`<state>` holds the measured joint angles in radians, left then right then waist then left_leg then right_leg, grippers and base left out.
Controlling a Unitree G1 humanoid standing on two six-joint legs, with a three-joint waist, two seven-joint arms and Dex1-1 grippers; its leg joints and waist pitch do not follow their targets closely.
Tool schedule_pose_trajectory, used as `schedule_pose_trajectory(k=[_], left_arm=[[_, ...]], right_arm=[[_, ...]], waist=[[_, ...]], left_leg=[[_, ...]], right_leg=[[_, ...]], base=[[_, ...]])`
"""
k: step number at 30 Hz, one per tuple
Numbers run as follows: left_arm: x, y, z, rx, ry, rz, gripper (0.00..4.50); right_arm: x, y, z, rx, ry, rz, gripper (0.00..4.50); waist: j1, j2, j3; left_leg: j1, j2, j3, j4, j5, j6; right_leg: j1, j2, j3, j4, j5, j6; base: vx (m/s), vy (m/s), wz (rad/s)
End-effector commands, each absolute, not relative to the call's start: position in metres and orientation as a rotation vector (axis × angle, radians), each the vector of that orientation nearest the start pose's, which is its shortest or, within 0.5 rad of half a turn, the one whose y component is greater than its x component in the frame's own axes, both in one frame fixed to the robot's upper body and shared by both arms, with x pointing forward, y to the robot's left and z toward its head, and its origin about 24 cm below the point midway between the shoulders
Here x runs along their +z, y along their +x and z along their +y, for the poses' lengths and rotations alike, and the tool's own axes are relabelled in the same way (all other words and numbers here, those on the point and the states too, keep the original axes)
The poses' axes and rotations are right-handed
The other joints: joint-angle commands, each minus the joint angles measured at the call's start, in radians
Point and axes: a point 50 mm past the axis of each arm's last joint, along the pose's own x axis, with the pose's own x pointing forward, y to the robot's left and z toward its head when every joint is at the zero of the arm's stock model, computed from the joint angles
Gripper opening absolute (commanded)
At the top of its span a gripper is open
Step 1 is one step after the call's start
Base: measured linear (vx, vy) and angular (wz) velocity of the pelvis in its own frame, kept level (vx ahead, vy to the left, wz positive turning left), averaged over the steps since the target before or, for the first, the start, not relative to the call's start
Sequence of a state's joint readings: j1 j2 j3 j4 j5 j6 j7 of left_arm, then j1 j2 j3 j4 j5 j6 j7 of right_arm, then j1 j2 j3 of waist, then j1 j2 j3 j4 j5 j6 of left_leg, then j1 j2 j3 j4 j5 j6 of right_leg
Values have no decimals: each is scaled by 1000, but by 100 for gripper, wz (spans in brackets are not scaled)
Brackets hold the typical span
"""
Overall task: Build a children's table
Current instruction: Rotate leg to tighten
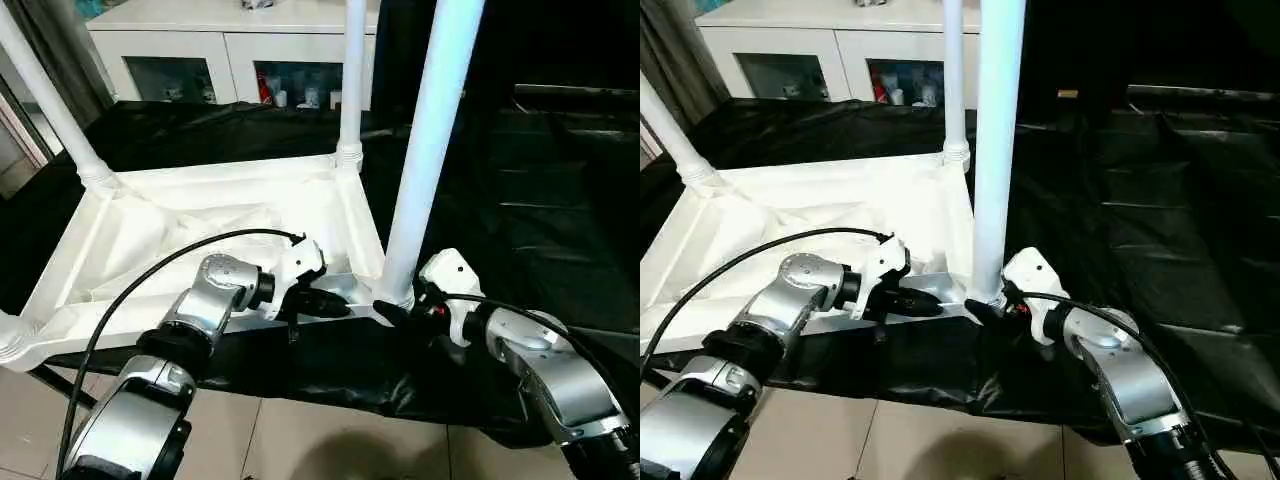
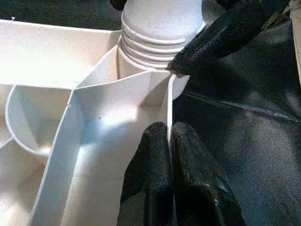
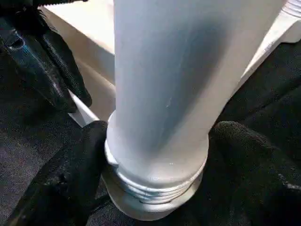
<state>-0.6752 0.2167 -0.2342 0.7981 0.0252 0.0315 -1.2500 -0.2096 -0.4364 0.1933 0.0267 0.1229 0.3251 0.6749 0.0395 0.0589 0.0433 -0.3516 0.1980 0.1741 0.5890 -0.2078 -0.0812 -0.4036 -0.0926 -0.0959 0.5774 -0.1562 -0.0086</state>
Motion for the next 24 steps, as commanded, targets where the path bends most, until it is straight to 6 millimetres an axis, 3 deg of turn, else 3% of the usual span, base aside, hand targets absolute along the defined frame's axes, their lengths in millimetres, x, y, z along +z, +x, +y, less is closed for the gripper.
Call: schedule_pose_trajectory(k=[1,4,12,14,16,17,18,23,24], left_arm=[[47,318,96,-1467,202,382,0],[47,318,96,-1470,188,383,0],[45,320,95,-1419,211,384,0],[44,328,86,-1312,241,360,0],[43,337,62,-1165,223,338,0],[43,337,62,-1165,223,338,0],[42,337,46,-1126,204,333,0],[39,334,12,-1049,156,348,0],[38,333,7,-1047,170,348,0]], right_arm=[[54,276,-159,809,-271,322,349],[53,276,-160,804,-262,323,316],[46,278,-160,711,-176,319,278],[41,282,-159,613,-123,310,275],[30,295,-156,373,-41,327,273],[30,295,-156,373,-41,327,273],[27,300,-149,290,16,331,273],[29,313,-131,167,7,310,272],[30,317,-125,155,16,300,272]], waist=[[4,-31,-60],[2,-32,-59],[-1,-28,-59],[-4,-27,-58],[-8,-24,-57],[-10,-27,-57],[-10,-25,-58],[-11,-26,-62],[-10,-16,-61]], left_leg=[[-10,23,-2,-64,-129,113],[-8,24,-2,-65,-134,109],[-10,23,-3,-65,-138,100],[-8,21,-3,-65,-152,89],[-4,19,-3,-66,-169,72],[0,17,-3,-66,-178,56],[-3,14,-3,-65,-172,55],[-9,8,-3,-62,-130,81],[-8,9,-4,-62,-124,86]], right_leg=[[59,-55,47,-69,-319,-185],[58,-54,47,-70,-324,-184],[59,-54,46,-71,-319,-185],[56,-52,44,-75,-341,-181],[53,-50,43,-80,-372,-171],[52,-50,42,-83,-399,-164],[54,-51,43,-83,-399,-161],[58,-49,43,-81,-343,-158],[57,-50,43,-81,-342,-160]], base=[[0,0,0],[0,0,0],[0,0,0],[0,0,0],[0,0,0],[0,0,0],[0,0,0],[0,0,0],[0,0,0]])
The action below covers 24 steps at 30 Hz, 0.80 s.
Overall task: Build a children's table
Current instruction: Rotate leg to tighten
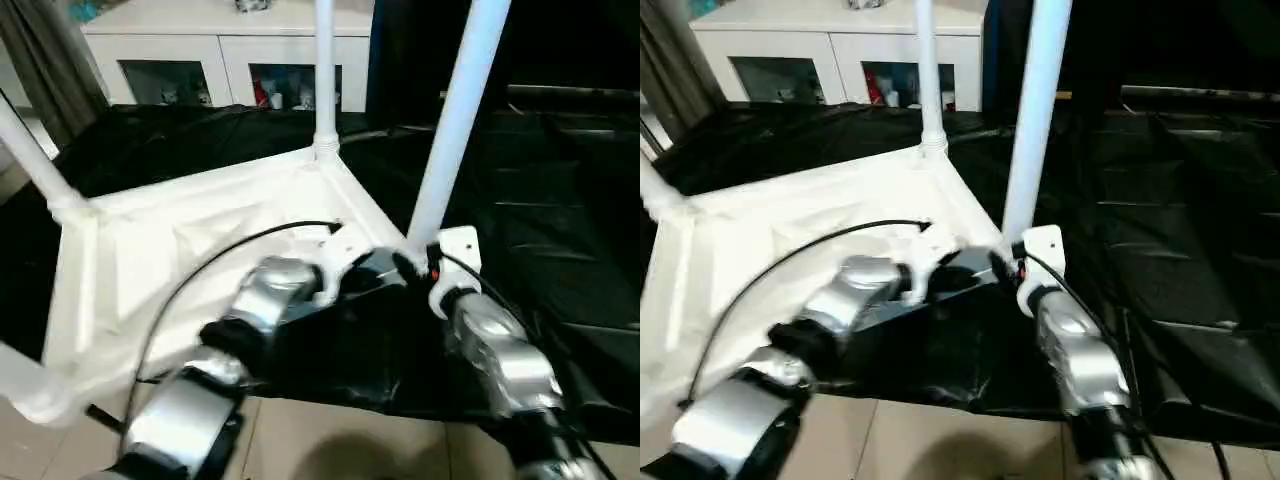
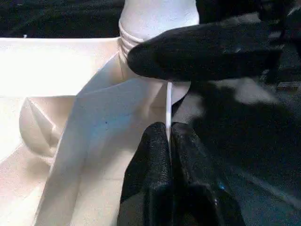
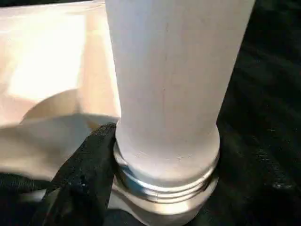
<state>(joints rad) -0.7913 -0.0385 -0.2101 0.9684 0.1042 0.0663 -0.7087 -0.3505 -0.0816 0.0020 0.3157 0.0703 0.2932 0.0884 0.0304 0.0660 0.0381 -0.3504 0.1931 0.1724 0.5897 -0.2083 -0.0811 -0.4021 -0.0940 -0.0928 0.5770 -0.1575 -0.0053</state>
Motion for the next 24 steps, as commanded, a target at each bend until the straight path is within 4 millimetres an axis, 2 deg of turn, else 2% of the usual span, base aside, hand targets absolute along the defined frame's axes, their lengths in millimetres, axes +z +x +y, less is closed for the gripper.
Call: schedule_pose_trajectory(k=[1,5,6,7,9,11,15,17,19,20,21,23,24], left_arm=[[38,332,3,-1053,177,346,0],[38,332,3,-1052,181,346,0],[37,333,4,-1050,182,346,0],[37,334,6,-1044,185,347,0],[40,337,12,-1040,190,330,0],[42,338,15,-1051,184,315,0],[46,337,25,-1144,195,291,0],[47,336,29,-1172,196,283,0],[48,334,38,-1228,192,279,0],[48,334,38,-1228,192,279,0],[48,332,47,-1284,195,274,0],[48,328,58,-1356,201,273,0],[48,327,63,-1370,197,285,0]], right_arm=[[32,320,-121,149,19,293,272],[32,322,-113,164,-19,280,272],[32,322,-113,166,-24,277,272],[32,321,-113,167,-33,270,272],[35,320,-113,198,-3,237,328],[38,320,-114,214,13,218,342],[51,317,-126,316,-25,168,361],[52,313,-129,382,-24,189,389],[53,303,-139,495,-95,222,389],[53,303,-139,495,-95,222,389],[55,294,-149,583,-148,236,389],[59,287,-160,656,-183,246,389],[61,285,-164,678,-197,251,389]], waist=[[-4,-26,-55],[-5,-24,-56],[-5,-28,-54],[-5,-26,-53],[-5,-29,-53],[-5,-27,-54],[-3,-27,-55],[-2,-29,-55],[3,-29,-54],[3,-29,-54],[1,-26,-53],[4,-27,-52],[5,-23,-54]], left_leg=[[-12,12,-2,-63,-123,91],[-12,13,-3,-63,-127,106],[-11,13,-2,-64,-140,109],[-10,13,-2,-65,-148,109],[-10,13,-2,-66,-152,110],[-11,15,-3,-67,-147,114],[-12,17,-2,-65,-134,136],[-12,16,-2,-65,-135,144],[-12,22,-3,-66,-130,147],[-12,22,-3,-66,-130,147],[-9,22,-1,-66,-149,144],[-10,23,-2,-67,-168,143],[-11,24,-3,-68,-167,143]], right_leg=[[57,-47,39,-82,-338,-163],[57,-46,38,-80,-322,-167],[56,-47,38,-83,-343,-163],[56,-47,38,-85,-361,-159],[55,-47,37,-87,-373,-150],[56,-47,38,-85,-361,-153],[60,-47,40,-79,-308,-168],[61,-47,40,-79,-307,-175],[63,-48,42,-76,-302,-175],[63,-48,42,-76,-302,-175],[57,-48,42,-78,-316,-181],[61,-48,43,-81,-335,-172],[61,-51,45,-80,-334,-173]], base=[[0,0,0],[0,0,0],[0,0,0],[0,0,0],[0,0,0],[0,0,0],[0,0,0],[0,0,0],[0,0,0],[0,0,0],[0,0,0],[0,0,0],[0,0,0]])
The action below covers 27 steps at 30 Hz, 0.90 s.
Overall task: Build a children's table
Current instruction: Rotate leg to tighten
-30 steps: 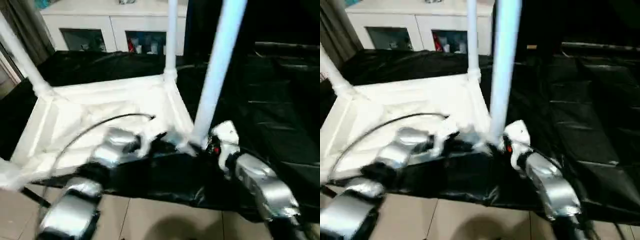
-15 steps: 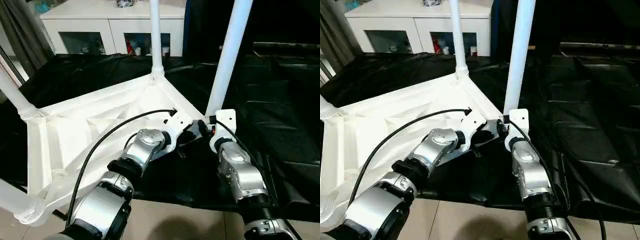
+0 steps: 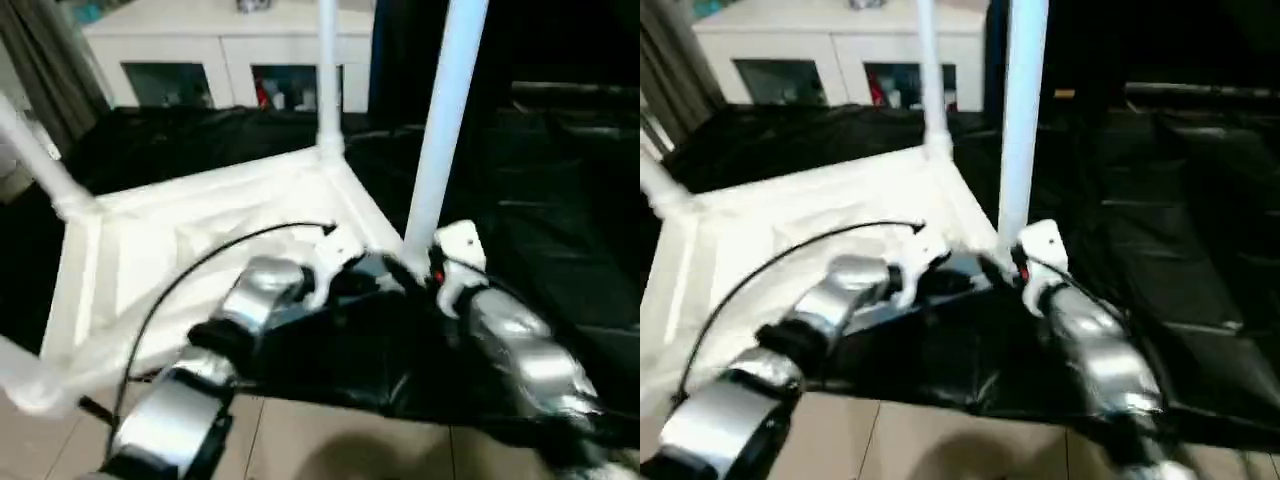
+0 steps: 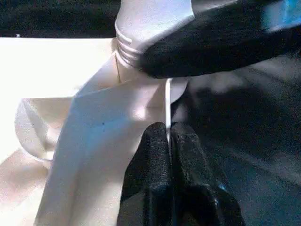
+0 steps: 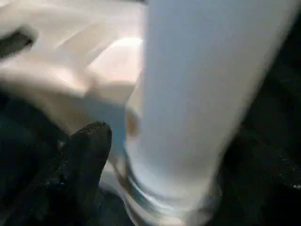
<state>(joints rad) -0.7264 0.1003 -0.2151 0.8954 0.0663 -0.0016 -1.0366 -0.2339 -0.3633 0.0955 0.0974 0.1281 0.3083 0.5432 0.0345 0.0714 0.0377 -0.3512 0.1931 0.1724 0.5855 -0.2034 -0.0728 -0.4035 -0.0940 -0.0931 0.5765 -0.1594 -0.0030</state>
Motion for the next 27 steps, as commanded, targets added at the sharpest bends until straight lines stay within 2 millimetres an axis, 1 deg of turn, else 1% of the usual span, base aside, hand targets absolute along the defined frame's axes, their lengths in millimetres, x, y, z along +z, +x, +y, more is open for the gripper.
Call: schedule_pose_trajectory(k=[1,3,4,5,6,7,8,9,10,11,12,13,14,15,16,17,18,19,20,21,27], left_arm=[[48,326,65,-1376,193,293,0],[47,323,73,-1429,201,308,0],[47,323,73,-1429,201,308,0],[47,323,78,-1437,198,320,0],[48,323,85,-1447,198,328,0],[48,323,88,-1443,194,332,0],[48,323,88,-1443,194,332,0],[49,323,89,-1442,190,331,0],[49,323,91,-1445,182,330,0],[50,323,91,-1446,181,329,0],[49,322,91,-1448,182,333,0],[48,322,91,-1451,183,336,0],[48,321,92,-1454,183,340,0],[47,320,91,-1456,183,341,0],[47,320,91,-1457,182,340,0],[47,320,91,-1460,179,340,0],[47,320,91,-1460,179,340,0],[47,319,91,-1462,177,340,0],[47,319,90,-1466,176,341,0],[47,319,90,-1470,176,341,0],[47,318,90,-1471,178,346,0]], right_arm=[[61,284,-165,689,-203,255,389],[63,281,-168,735,-221,273,389],[63,281,-168,735,-221,273,389],[63,279,-170,758,-236,289,389],[63,276,-171,805,-265,313,389],[64,276,-172,812,-263,320,389],[64,276,-172,812,-263,320,389],[64,275,-171,824,-257,321,389],[65,275,-171,841,-228,325,389],[65,275,-171,844,-223,326,389],[65,275,-170,850,-223,332,373],[63,274,-170,859,-222,339,373],[61,273,-169,875,-219,350,360],[60,274,-168,877,-220,354,360],[60,274,-168,877,-220,355,345],[59,273,-167,881,-212,358,333],[59,273,-167,881,-212,358,333],[58,273,-166,886,-206,361,314],[57,272,-166,890,-202,363,314],[56,272,-165,895,-202,365,294],[55,271,-163,901,-188,367,275]], waist=[[-1,-30,-52],[-1,-30,-52],[-1,-29,-50],[-1,-28,-53],[1,-32,-53],[1,-33,-53],[1,-31,-53],[1,-34,-54],[1,-41,-54],[3,-38,-55],[2,-35,-55],[2,-36,-55],[2,-37,-56],[2,-39,-55],[3,-38,-55],[3,-40,-56],[3,-39,-55],[3,-40,-55],[3,-39,-55],[3,-41,-55],[4,-40,-56]], left_leg=[[-12,24,-2,-64,-178,129],[-10,23,-2,-65,-192,121],[-8,25,-2,-65,-196,115],[-6,25,-2,-64,-197,112],[-6,25,-3,-65,-191,108],[-7,27,-3,-65,-185,110],[-8,26,-3,-64,-181,112],[-11,26,-2,-64,-174,112],[-13,26,-2,-64,-168,112],[-12,26,-3,-63,-165,112],[-12,28,-4,-63,-156,114],[-12,27,-3,-62,-151,115],[-12,28,-3,-61,-147,117],[-14,27,-2,-61,-145,119],[-12,26,-1,-60,-140,118],[-13,26,-1,-60,-137,118],[-13,26,-2,-61,-137,117],[-13,26,-1,-61,-141,116],[-12,26,-2,-60,-141,115],[-12,26,-2,-61,-140,115],[-13,26,-1,-59,-130,115]], right_leg=[[60,-50,44,-81,-344,-177],[59,-50,42,-83,-372,-175],[56,-50,43,-84,-384,-173],[55,-50,43,-84,-385,-173],[56,-49,43,-81,-372,-175],[58,-50,45,-79,-362,-178],[57,-50,45,-79,-356,-180],[58,-51,44,-78,-347,-181],[59,-51,44,-77,-344,-181],[59,-52,44,-74,-343,-183],[59,-53,44,-74,-334,-187],[58,-51,44,-73,-320,-191],[59,-52,45,-71,-309,-196],[59,-51,45,-71,-307,-196],[59,-52,45,-71,-307,-196],[59,-52,45,-71,-307,-195],[60,-52,45,-70,-310,-195],[59,-52,44,-72,-322,-191],[59,-52,44,-72,-325,-190],[59,-52,44,-71,-325,-188],[60,-52,45,-70,-313,-189]], base=[[0,0,0],[0,0,0],[0,0,0],[0,0,0],[0,0,0],[0,0,0],[0,0,0],[0,0,0],[0,0,0],[0,0,0],[0,0,0],[0,0,0],[0,0,0],[0,0,0],[0,0,0],[0,0,0],[0,0,0],[0,0,0],[0,0,0],[0,0,0],[0,0,0]])
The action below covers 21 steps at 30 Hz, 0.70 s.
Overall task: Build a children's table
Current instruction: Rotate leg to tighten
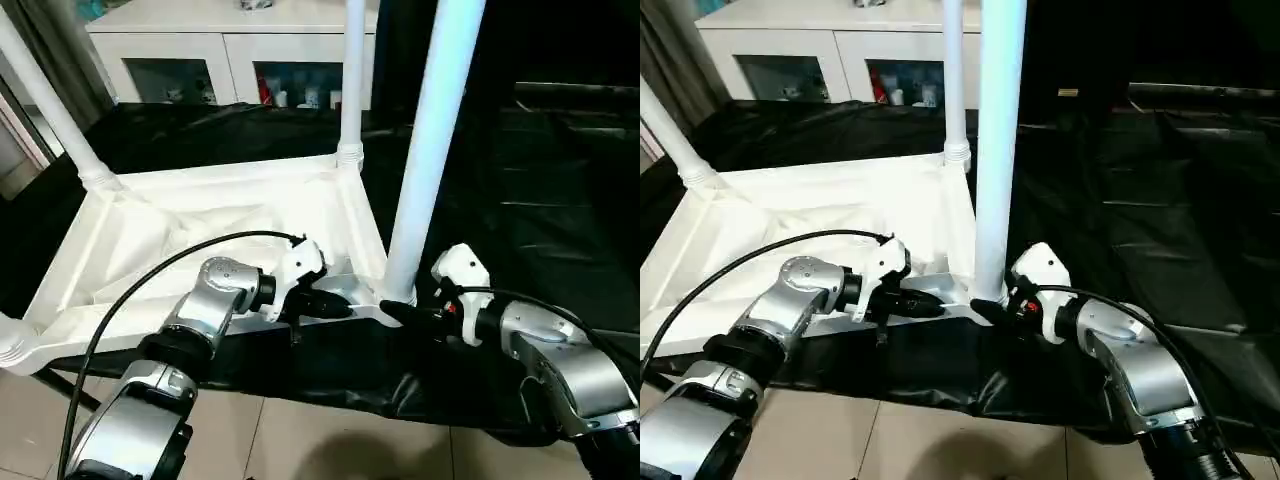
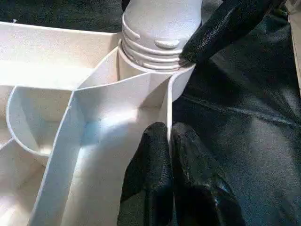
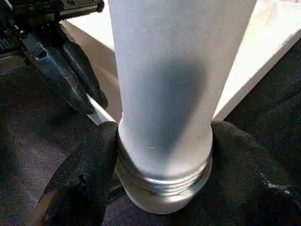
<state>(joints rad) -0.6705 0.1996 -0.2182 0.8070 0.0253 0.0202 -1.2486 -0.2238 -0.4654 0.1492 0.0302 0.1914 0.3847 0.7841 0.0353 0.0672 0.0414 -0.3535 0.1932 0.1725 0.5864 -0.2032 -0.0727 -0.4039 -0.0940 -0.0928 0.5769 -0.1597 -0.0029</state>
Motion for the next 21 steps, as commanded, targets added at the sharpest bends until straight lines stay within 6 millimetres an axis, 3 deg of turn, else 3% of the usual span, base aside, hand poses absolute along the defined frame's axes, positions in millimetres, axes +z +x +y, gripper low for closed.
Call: schedule_pose_trajectory(k=[1,3,8,10,11,16,21], left_arm=[[46,318,90,-1468,179,345,0],[45,319,89,-1444,192,346,0],[40,328,74,-1288,220,341,0],[39,334,54,-1181,233,339,0],[39,336,47,-1136,239,342,0],[39,338,18,-1032,230,357,0],[41,334,-1,-1046,224,345,0]], right_arm=[[53,271,-163,881,-187,364,274],[49,274,-163,812,-180,357,272],[35,288,-161,532,-136,352,272],[29,296,-153,358,-65,353,272],[28,298,-150,302,-48,357,272],[25,309,-133,157,14,356,272],[26,315,-119,125,-1,335,272]], waist=[[2,-36,-59],[2,-38,-59],[-9,-35,-55],[-12,-31,-57],[-12,-35,-57],[-8,-31,-61],[-6,-31,-63]], left_leg=[[-10,25,-1,-60,-129,116],[-10,25,-1,-60,-129,115],[-5,23,-3,-65,-170,73],[-3,21,-3,-65,-179,66],[-2,20,-3,-65,-177,59],[-1,17,-3,-64,-161,55],[-5,17,-3,-63,-129,76]], right_leg=[[60,-51,44,-70,-310,-191],[60,-51,44,-70,-312,-190],[53,-49,41,-80,-376,-170],[52,-48,43,-81,-373,-164],[53,-48,42,-83,-383,-161],[54,-49,43,-83,-365,-163],[58,-48,43,-76,-285,-179]], base=[[0,0,0],[0,0,0],[0,0,0],[0,0,0],[0,0,0],[0,0,0],[0,0,0]])
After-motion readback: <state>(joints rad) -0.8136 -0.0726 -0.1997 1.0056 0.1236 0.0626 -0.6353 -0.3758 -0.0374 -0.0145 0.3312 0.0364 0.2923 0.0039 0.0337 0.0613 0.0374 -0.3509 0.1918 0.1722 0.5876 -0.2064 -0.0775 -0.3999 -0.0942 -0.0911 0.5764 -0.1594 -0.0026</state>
